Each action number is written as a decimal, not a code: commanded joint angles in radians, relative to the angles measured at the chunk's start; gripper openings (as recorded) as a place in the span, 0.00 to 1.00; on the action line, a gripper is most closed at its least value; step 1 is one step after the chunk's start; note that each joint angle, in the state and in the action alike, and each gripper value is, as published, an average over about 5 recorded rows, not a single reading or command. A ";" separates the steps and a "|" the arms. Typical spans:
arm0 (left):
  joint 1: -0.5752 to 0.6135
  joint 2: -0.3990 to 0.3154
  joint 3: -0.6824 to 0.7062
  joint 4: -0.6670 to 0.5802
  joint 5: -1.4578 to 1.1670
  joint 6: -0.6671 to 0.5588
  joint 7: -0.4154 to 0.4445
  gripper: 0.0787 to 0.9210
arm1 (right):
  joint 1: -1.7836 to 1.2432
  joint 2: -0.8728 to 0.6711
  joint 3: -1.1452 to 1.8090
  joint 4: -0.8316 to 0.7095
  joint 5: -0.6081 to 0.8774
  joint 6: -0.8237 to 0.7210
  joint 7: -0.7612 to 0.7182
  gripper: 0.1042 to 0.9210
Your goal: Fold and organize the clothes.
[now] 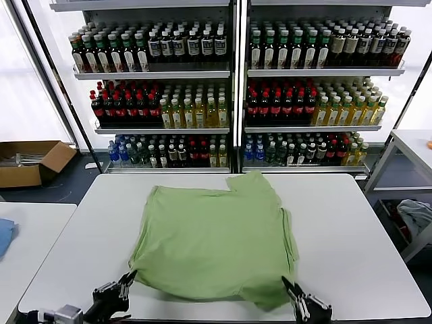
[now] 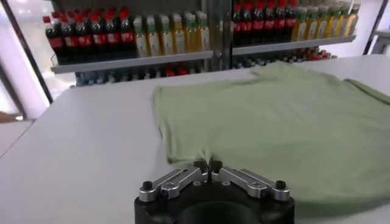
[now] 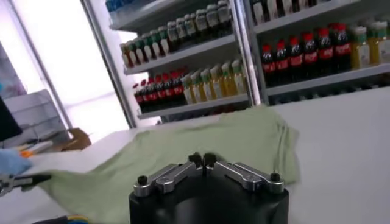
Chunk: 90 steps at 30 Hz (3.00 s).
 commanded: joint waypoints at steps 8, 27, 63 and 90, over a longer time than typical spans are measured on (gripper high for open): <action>-0.394 0.158 0.129 0.243 -0.196 0.046 -0.003 0.01 | 0.481 -0.110 -0.086 -0.251 0.099 -0.064 0.114 0.01; -0.585 0.098 0.227 0.517 -0.178 0.055 -0.020 0.19 | 0.704 -0.076 -0.278 -0.582 -0.052 -0.112 0.141 0.05; -0.341 -0.021 0.133 0.375 -0.109 0.030 -0.030 0.63 | 0.288 -0.044 -0.171 -0.255 -0.241 -0.274 0.288 0.63; 0.108 -0.083 -0.079 0.040 -0.103 0.054 -0.010 0.02 | 0.030 -0.054 -0.096 -0.053 -0.291 -0.248 0.226 0.04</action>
